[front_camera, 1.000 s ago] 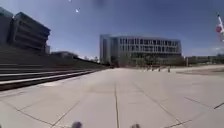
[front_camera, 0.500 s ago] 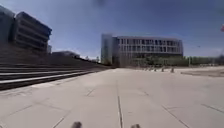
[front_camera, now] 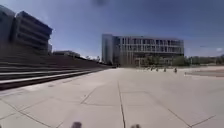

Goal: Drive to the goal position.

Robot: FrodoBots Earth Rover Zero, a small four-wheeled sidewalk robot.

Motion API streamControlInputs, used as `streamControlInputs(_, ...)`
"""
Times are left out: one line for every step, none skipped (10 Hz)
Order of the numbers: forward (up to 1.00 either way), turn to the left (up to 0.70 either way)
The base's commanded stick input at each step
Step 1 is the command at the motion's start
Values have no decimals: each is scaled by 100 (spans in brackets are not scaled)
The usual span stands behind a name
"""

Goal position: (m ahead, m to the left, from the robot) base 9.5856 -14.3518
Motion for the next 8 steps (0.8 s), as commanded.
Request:
streamControlInputs(85, 1)
streamControlInputs(85, 1)
streamControlInputs(85, 1)
streamControlInputs(85, 1)
streamControlInputs(85, 1)
streamControlInputs(85, 1)
streamControlInputs(85, 1)
streamControlInputs(85, 1)
